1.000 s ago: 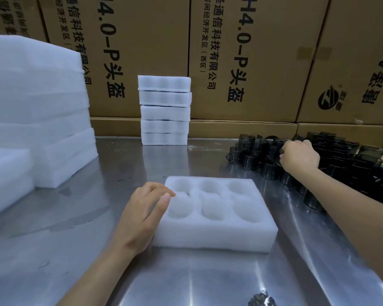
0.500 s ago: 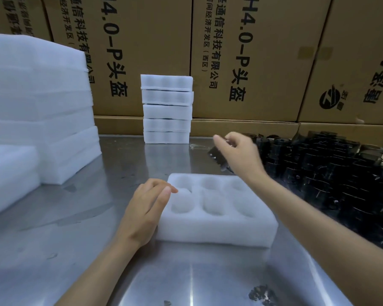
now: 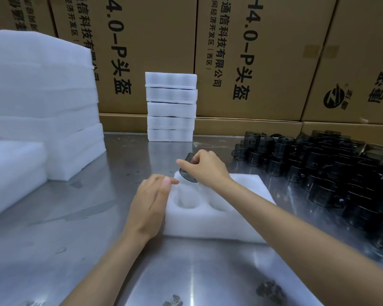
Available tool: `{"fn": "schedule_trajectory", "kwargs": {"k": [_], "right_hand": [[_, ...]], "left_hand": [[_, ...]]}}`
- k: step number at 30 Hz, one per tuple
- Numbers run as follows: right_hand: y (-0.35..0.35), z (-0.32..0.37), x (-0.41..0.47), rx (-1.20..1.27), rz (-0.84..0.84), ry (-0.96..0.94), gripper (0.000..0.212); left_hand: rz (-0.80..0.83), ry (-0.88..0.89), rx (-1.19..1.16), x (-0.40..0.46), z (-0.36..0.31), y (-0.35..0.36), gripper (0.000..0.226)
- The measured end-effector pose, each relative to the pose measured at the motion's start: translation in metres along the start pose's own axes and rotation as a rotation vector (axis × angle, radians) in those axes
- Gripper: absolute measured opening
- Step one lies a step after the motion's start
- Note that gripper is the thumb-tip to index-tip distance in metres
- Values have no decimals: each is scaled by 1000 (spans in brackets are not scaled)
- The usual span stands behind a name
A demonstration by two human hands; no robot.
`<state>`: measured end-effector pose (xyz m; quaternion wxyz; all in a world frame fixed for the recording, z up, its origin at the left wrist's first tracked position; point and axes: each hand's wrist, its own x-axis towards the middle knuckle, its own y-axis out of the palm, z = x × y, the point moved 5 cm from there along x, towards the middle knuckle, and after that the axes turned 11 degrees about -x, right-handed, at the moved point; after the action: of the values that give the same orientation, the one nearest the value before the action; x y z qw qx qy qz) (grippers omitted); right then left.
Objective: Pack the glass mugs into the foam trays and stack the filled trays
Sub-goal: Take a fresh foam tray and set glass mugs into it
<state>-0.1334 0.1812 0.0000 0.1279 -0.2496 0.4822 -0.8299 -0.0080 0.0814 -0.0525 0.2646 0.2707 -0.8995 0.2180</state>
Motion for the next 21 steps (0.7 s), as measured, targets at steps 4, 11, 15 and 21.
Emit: {"fn": "schedule_trajectory", "kwargs": {"k": [4,11,15,21], "right_hand": [[9,4,-4,-109,-10,-48,41],[15,8,-10,-188,7,-86,44],[4,11,-13,-141,48,-100,51],[-43,-7,-17,238,-33,-93,44]], "left_hand": [[-90,-42,-79,2,3,-6,46],[-66,-24,-87,1,2,-2,46],[-70,-1,-77,1,0,-5,41],[-5,17,-81,1,-9,-1,36]]}}
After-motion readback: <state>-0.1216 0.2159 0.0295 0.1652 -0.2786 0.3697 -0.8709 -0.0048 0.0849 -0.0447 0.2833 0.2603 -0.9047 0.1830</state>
